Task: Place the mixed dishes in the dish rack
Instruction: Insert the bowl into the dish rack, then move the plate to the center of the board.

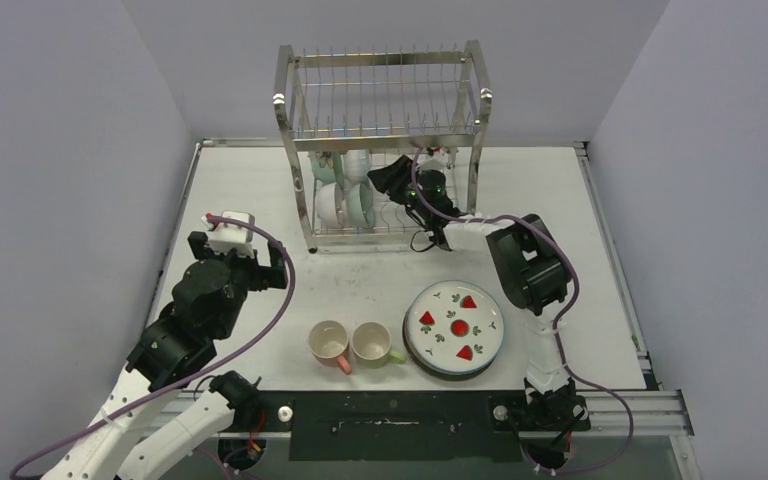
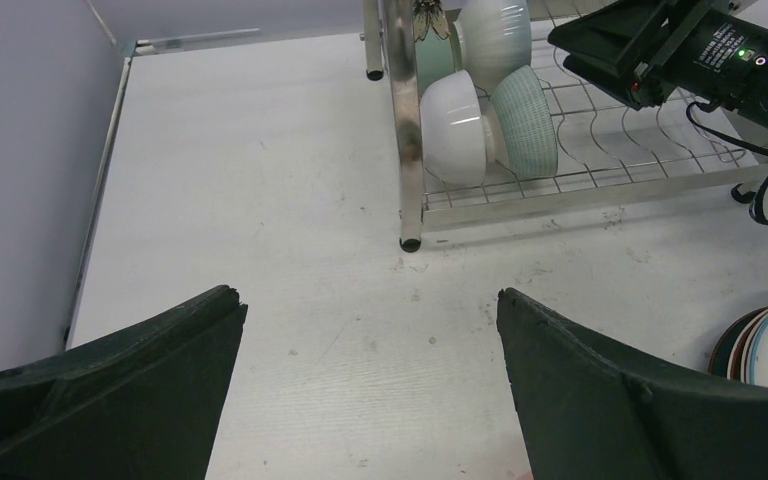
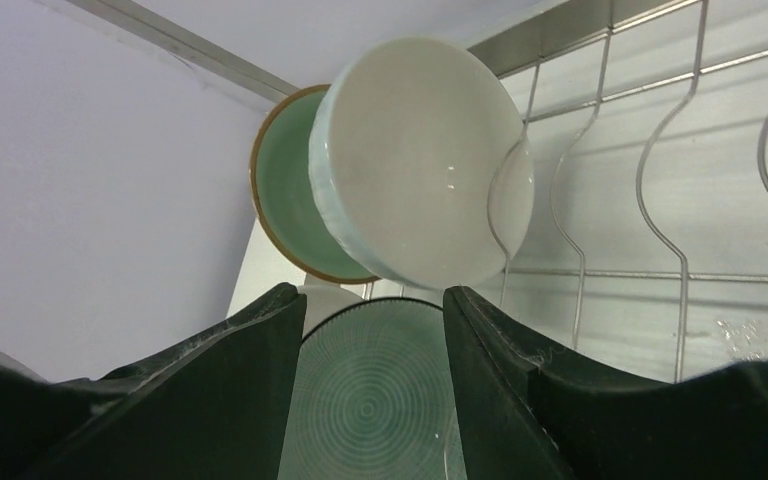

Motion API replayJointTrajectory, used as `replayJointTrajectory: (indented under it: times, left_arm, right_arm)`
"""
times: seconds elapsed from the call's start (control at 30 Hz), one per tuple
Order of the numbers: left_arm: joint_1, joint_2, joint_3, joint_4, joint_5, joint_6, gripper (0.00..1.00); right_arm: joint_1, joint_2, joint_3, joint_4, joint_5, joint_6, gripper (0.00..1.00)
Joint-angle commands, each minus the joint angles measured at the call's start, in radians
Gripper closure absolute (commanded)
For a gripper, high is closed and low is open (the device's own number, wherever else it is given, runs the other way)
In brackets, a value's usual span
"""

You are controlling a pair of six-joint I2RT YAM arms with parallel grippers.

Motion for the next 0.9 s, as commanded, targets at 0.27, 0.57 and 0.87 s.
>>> replayJointTrajectory:
  times: [0.27,0.57,0.87]
  left_arm:
    - [0.011,0.008,0.003,0.046,0.011,0.015,0.03]
    - [0.019,0.021,-0.002,0.050,0.024,0.026,0.03]
    - [0.031,0.041,-0.001,0.049,0.029,0.020,0.03]
  right_arm:
    - [0.021,-0.197,-0.197,0.064,0.013,-0.057,0.47]
    - [0.025,-0.388,-0.364,0.018,-0.033,-0.153,0.46]
    - [0.028,-0.735,-0.525,-0.291,0.046,-0.368,0.45]
